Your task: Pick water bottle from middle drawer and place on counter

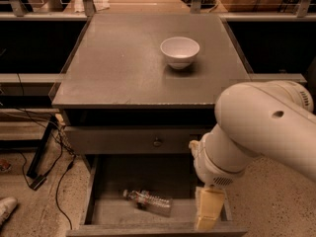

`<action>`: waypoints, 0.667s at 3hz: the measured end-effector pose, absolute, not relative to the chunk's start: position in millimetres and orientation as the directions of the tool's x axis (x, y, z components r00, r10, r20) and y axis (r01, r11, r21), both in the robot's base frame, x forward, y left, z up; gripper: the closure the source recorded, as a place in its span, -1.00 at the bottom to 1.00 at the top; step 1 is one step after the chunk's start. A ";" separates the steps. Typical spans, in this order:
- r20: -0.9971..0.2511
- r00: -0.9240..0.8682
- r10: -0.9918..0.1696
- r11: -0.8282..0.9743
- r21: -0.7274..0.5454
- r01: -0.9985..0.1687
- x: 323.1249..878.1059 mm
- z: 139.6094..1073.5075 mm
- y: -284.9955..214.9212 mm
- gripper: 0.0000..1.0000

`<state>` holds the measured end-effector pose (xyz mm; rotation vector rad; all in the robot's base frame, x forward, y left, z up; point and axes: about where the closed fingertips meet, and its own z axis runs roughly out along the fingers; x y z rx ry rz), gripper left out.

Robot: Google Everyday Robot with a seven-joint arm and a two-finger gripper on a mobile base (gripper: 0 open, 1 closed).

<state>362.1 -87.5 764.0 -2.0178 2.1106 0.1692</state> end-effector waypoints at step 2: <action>-0.155 -0.117 -0.981 0.128 -0.061 -0.990 361.3 719.8 -70.5 -1.00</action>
Offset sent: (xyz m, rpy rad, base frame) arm 0.0104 0.0301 -0.0742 -0.1330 0.0091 -0.0998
